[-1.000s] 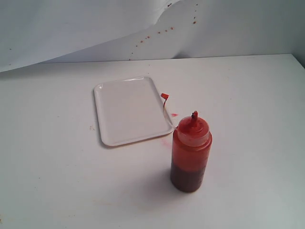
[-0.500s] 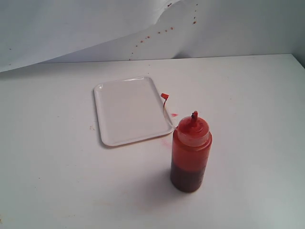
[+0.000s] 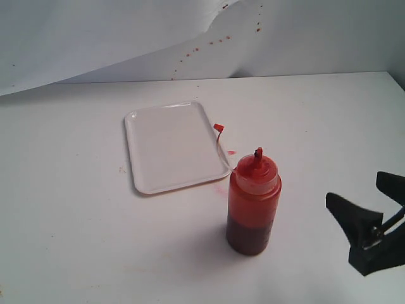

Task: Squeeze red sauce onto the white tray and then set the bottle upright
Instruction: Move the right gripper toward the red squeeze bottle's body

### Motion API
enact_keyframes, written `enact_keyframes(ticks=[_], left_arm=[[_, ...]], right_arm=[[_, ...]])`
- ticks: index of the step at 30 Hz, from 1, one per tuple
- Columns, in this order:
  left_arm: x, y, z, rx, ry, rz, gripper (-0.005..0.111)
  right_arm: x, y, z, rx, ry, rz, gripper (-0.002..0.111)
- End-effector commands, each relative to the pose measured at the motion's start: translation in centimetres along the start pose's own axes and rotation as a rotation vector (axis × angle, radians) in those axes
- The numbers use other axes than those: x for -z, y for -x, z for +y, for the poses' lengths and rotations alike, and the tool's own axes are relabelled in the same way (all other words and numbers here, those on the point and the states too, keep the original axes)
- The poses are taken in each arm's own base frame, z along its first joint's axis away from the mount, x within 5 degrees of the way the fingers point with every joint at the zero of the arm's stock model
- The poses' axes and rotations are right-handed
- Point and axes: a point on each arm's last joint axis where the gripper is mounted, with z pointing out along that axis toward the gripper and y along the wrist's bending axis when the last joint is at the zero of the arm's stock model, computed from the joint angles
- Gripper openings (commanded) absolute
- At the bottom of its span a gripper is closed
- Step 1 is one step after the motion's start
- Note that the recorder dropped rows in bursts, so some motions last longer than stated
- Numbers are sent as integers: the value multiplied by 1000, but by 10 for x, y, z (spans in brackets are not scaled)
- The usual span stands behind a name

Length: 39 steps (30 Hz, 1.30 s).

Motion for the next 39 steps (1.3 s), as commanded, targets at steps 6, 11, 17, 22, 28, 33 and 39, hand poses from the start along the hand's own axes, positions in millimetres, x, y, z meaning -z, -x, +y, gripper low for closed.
enact_keyframes(ticks=[6,11,17,22,28,33,39], left_arm=[[0,-6,0,14,-5,50,0],[0,-6,0,14,-5,50,0],[0,-6,0,14,-5,50,0],[0,-6,0,14,-5,50,0],[0,-6,0,16,-5,50,0],[0,-6,0,16,-5,50,0],[0,-6,0,16,-5,50,0]], right_arm=[[7,-15,11,54,103,-38,81],[8,-14,16,75,153,-51,81],[4,-19,16,51,162,-2,97],[-9,-33,21,78,246,83,99],[-24,-39,26,127,329,31,98],[-34,-43,26,149,337,-26,98],[-54,-52,24,138,348,41,98]])
